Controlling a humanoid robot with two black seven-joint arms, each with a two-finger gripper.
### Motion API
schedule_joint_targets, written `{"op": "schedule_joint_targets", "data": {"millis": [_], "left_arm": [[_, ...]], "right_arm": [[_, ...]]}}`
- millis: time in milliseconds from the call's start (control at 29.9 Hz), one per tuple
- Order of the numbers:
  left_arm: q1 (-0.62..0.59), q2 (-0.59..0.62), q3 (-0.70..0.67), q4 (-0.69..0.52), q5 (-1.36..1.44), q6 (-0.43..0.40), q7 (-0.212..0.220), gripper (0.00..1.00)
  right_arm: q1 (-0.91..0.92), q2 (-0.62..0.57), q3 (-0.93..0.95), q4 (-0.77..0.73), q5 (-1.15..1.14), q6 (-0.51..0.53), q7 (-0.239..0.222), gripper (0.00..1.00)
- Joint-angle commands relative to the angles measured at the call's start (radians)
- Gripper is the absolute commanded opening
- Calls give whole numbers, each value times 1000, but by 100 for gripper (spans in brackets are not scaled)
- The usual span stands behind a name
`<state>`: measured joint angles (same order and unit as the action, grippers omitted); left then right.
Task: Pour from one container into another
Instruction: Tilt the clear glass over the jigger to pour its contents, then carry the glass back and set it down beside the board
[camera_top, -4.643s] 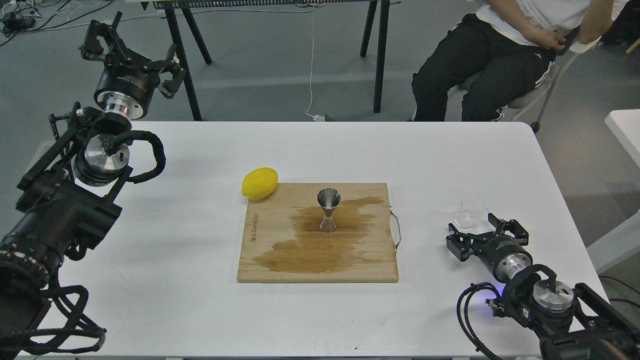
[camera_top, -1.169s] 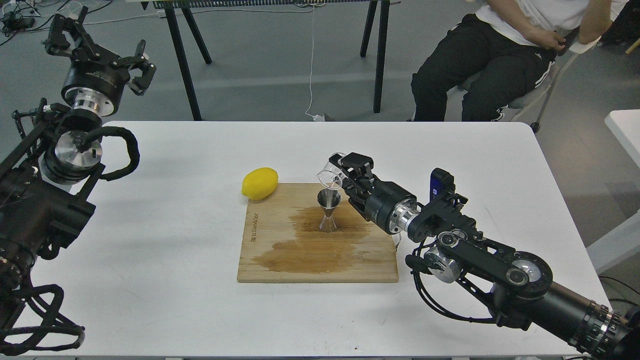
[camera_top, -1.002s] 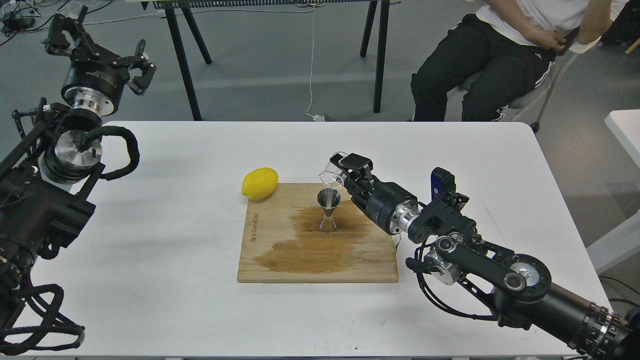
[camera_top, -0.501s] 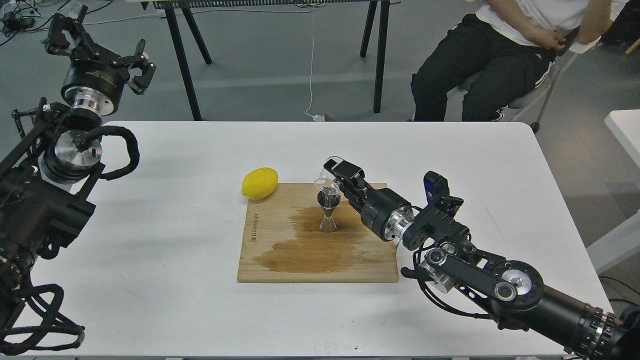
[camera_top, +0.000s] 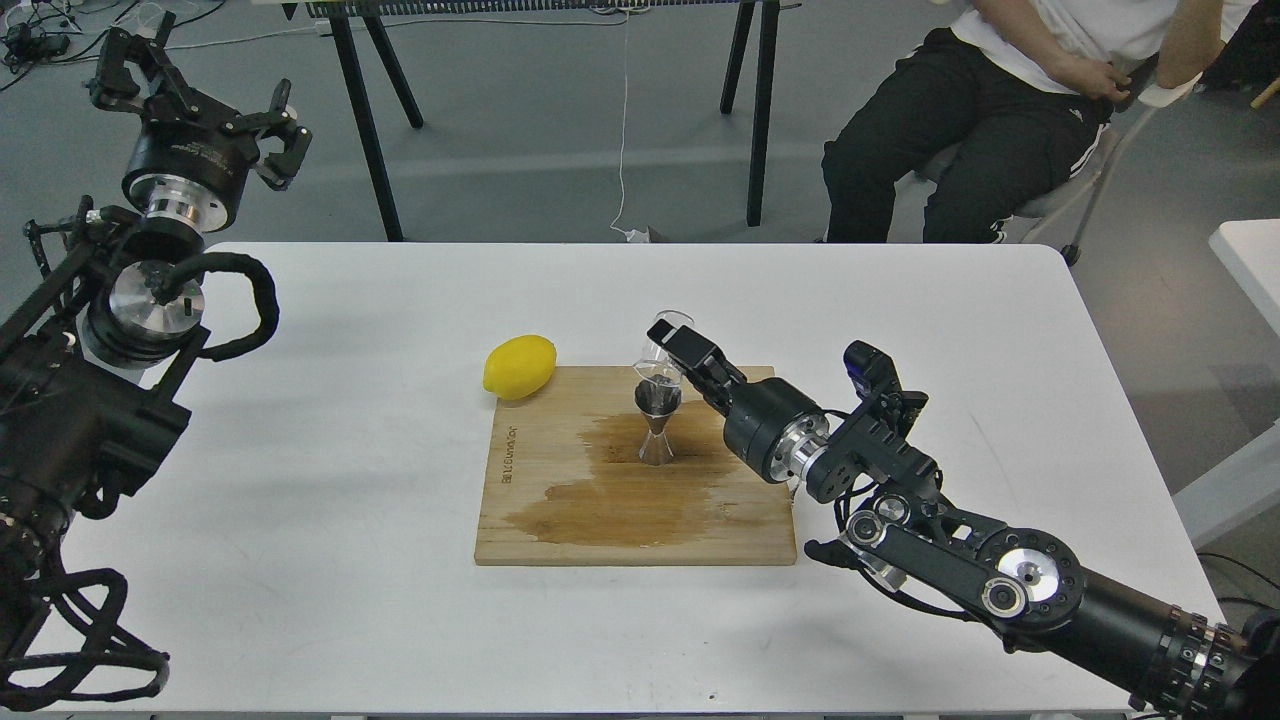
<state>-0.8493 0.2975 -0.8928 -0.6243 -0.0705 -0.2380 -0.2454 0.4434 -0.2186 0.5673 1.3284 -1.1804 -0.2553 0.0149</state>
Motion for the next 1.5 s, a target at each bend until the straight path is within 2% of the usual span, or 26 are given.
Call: {"op": "schedule_joint_targets", "data": {"millis": [0,301,468,601,701,935,1169,1303,1403,1470], "left_arm": [[1,0,0,0,0,0,0,100],[1,-1,0,0,0,-1,0,100],[1,-1,-2,0,0,-1,0,100],[1,-5,-5,0,0,-1,0,100],[1,-5,-6,0,0,-1,0,100],[1,5,-6,0,0,-3,0,100],[-2,-1,-6,0,0,-1,0,100],[-4,-1,-3,0,-2,0,0,100],[-2,-5,0,0,-2,-1,0,100],[-1,-8,-3,0,0,0,0,100]], "right_arm": [[-6,1,-4,-2,-51,-21,16,40],[-11,-1,-18,0,-225,-55,66,40],[-18,-22,-38,-21,-358,-87,122,40],[-22,-22,-46,-34,-363,-127,142,39],[-26,-24,-1,-26,-268,-125,114,39],[-46,-67,163,80,250,-117,2,39],[-95,-99,388,83,677,-102,-52,40],[-163,-117,538,40,979,-33,-99,40],[-193,-128,617,-24,1097,23,-121,40],[-219,-128,683,-81,1174,79,-157,40]]}}
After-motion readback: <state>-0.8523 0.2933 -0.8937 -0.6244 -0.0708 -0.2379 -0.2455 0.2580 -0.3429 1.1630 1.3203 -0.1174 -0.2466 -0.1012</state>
